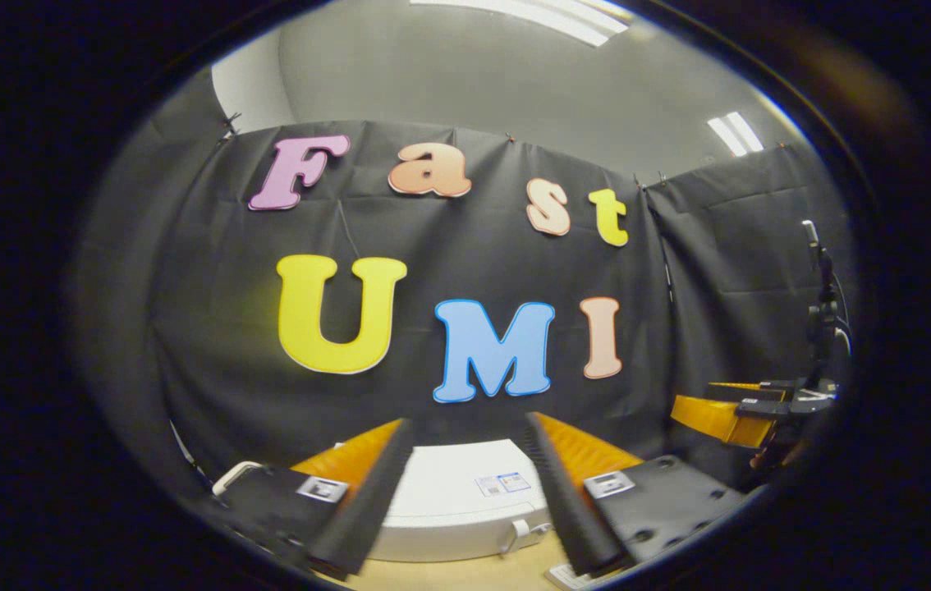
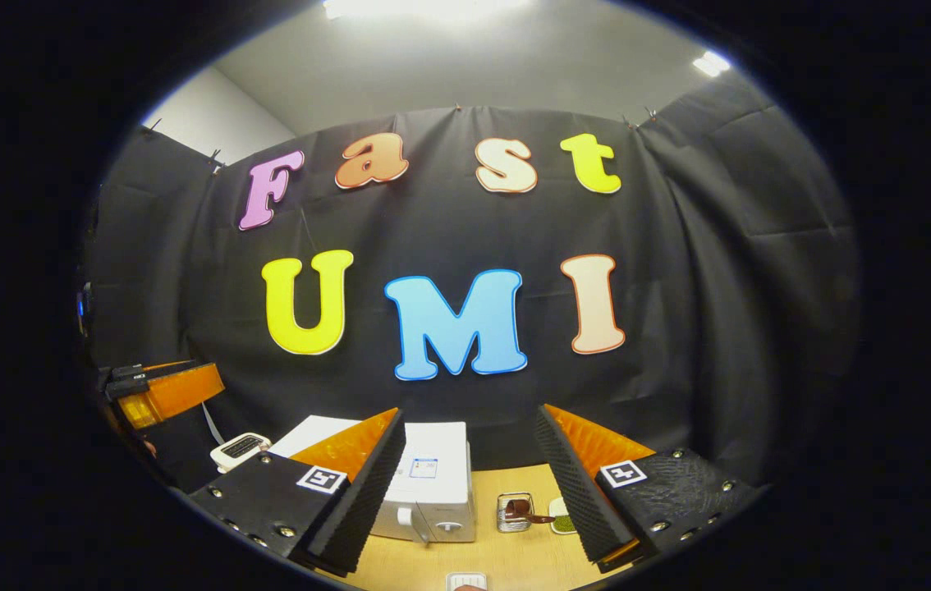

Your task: Open the microwave oven with the left hand, put the food in, and close the microwave oven.

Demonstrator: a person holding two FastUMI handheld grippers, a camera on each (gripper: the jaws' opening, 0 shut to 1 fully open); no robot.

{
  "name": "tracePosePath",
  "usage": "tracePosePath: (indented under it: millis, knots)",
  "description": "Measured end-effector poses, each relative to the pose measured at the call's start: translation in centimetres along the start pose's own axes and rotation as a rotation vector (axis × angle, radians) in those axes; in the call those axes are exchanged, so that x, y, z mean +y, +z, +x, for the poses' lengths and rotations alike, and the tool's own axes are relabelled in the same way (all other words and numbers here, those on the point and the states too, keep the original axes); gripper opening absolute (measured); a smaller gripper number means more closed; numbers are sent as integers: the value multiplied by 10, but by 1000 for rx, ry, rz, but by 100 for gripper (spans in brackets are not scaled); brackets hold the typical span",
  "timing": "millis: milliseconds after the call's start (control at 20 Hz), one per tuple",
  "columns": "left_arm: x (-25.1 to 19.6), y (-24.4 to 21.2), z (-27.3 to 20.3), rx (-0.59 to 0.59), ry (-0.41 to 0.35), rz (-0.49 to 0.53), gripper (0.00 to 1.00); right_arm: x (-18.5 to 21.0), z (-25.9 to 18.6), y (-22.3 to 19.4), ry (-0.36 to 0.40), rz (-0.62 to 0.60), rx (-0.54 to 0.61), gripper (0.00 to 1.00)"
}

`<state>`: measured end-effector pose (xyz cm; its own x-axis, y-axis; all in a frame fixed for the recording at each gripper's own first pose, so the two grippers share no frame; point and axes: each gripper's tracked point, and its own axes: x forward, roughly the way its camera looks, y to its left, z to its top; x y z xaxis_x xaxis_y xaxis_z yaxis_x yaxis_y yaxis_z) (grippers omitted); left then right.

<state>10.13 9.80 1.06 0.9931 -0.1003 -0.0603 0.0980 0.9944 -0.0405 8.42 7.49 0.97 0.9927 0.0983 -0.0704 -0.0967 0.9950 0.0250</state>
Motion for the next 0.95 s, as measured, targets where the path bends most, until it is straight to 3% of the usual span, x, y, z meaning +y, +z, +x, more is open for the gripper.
tracePosePath:
  millis: [50, 100, 350, 700, 950]
  knots:
    - [7, 7, -9, -19, 12, 16, 93, 8, -5, 12, 4, -6, -18, 96]
    - [10, 14, -17, -40, 15, 28, 96, 15, -10, 20, 1, -11, -38, 96]
    - [23, 22, -48, -56, -29, 33, 95, 46, -38, 38, -15, -36, -78, 96]
    - [33, 16, -69, -64, -77, 4, 94, 61, -66, 29, -65, -62, -64, 96]
    - [32, 12, -79, -61, -70, -7, 94, 68, -70, 31, -31, -66, -68, 96]
